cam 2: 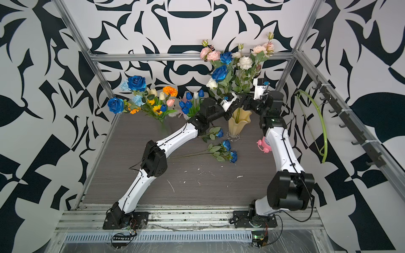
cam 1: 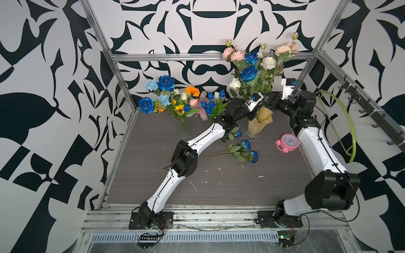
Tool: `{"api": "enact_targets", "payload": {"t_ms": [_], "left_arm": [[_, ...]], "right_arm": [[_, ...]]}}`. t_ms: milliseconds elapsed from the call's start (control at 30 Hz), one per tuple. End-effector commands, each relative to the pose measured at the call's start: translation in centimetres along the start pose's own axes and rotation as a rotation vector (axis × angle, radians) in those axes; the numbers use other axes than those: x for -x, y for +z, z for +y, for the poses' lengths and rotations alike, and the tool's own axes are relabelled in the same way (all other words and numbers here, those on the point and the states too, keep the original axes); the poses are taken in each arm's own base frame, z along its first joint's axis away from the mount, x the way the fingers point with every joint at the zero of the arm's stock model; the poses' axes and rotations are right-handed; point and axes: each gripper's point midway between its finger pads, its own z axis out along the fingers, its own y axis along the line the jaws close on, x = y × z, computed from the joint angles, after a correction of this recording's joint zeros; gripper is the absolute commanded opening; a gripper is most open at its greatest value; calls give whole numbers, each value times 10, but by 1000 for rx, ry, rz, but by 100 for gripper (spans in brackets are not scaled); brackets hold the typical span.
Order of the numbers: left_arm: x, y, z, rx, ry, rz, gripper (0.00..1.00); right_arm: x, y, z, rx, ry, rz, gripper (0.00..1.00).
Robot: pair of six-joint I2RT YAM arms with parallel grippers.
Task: Pick out blue flowers from the vase
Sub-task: Pick up the flower from the vase.
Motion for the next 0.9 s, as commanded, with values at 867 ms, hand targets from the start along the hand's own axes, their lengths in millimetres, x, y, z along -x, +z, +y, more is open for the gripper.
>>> {"api": "enact_targets", "payload": {"t_ms": [867], "left_arm": [[240, -119, -30, -47, 184, -189, 0]], "right_arm": [[-71, -62, -112, -524, 250, 79, 71]]}}
